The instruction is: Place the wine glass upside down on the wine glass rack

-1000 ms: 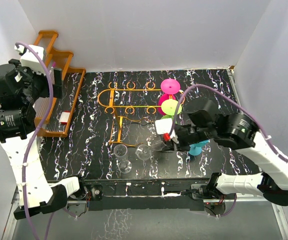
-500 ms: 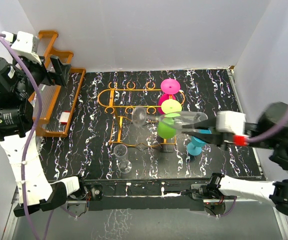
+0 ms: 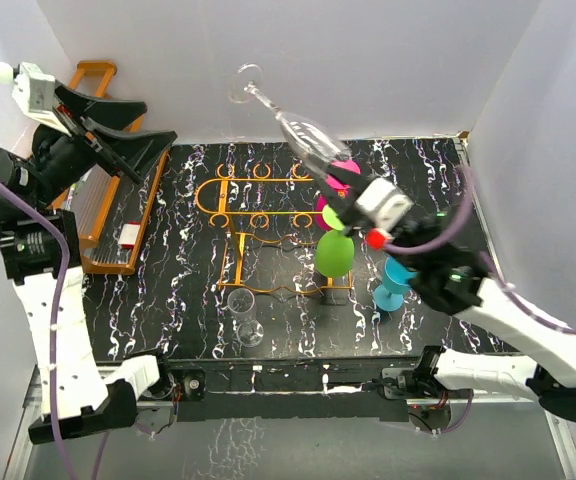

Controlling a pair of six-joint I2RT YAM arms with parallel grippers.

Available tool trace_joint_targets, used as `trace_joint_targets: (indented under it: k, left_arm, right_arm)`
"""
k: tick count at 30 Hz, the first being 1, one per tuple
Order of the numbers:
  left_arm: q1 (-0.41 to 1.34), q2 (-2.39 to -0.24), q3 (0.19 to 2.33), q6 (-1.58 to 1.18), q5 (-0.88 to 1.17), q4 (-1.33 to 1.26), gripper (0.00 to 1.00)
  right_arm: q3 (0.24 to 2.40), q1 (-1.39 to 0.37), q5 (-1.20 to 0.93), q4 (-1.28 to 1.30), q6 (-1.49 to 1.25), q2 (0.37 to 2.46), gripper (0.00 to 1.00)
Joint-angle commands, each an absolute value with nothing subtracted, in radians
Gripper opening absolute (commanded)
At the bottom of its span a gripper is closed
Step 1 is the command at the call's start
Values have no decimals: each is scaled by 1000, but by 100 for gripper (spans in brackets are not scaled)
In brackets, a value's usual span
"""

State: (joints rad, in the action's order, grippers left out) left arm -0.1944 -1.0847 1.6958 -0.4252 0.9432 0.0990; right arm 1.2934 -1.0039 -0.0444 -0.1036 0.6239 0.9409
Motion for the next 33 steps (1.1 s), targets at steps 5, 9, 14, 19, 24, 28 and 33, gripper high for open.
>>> trace_joint_targets:
  k: [5,9,14,19,24,28,33]
  left_arm:
    - [-198,-1222,1593,-1333,1065,-692,94]
    - [-188,-1257,1611,-1360,1026,-696,91]
    - [-142,-1296,1579,-1405,961,-675,83]
    - [-4,-1324,1592,-1389,819,-615,81]
    - [110,-1395,1640,-1403,719,-620,80]
    - [128,-1458,1726,-1400,701,-629,59]
    - [193,-1535,1870,-1348,676,-536,61]
  right_arm:
    - [1214,-1008,74,-868,722,1061,8]
    - [1196,-1008,97,-982,710,1099,8]
    - [1218,-1007,70,-1023,678,1150,8]
    - [1205,-1007,41,-1162,748,1221,8]
    - [1226,-1008,74,-1206,795,1299,8]
    - [1202,-1008,54,-1235,830,1310,8]
    - [1165,-1008,54,-1292,845,1307,8]
